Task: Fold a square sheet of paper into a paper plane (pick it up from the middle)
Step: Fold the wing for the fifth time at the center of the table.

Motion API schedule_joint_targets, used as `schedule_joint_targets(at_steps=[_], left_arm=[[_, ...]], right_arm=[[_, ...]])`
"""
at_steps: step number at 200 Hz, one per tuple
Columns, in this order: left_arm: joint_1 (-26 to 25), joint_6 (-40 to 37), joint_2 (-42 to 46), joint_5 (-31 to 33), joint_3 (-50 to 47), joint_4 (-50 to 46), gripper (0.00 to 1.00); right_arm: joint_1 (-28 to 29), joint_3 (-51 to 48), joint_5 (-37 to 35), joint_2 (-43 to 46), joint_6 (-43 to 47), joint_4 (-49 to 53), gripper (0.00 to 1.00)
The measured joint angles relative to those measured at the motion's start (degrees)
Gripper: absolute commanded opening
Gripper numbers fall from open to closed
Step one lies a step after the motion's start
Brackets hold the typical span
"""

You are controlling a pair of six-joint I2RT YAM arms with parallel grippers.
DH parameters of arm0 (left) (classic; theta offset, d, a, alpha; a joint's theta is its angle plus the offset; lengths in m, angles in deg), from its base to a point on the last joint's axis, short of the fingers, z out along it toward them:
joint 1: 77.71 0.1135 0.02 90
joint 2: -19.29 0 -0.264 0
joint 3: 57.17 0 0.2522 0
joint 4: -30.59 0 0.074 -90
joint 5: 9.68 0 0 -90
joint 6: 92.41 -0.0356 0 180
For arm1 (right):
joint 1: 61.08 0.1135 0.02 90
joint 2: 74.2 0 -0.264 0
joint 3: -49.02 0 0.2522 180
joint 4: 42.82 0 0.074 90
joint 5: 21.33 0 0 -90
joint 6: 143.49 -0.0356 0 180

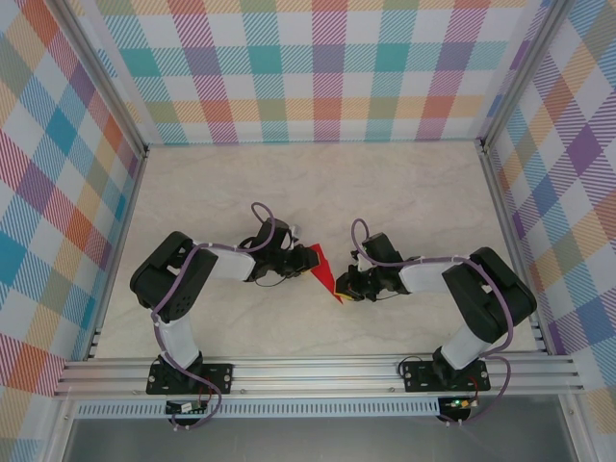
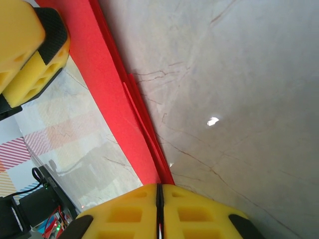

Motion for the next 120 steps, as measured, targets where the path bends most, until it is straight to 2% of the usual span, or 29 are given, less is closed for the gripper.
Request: schedule_joint_targets(at_steps=[23, 55, 90, 120], left_arm=[[0.0, 0.0, 0.0, 0.0, 0.1, -0.2, 0.26], [0.0, -0.2, 0.0, 0.0, 0.1, -0.3, 0.26], [0.0, -0.2, 0.0, 0.0, 0.3, -0.6, 0.25], [0.0, -0.2, 0.0, 0.0, 0.3, -0.6, 0.25]], right_arm=[[0.0, 0.0, 0.0, 0.0, 0.0, 0.0, 0.07], [0.0, 0.0, 0.0, 0.5, 0.2, -0.1, 0.21], [0.0, -0.1, -1.3, 5.0, 2.5, 2.2, 0.36], [0.5, 0.0, -3.2, 8.0, 6.2, 4.6, 0.44]])
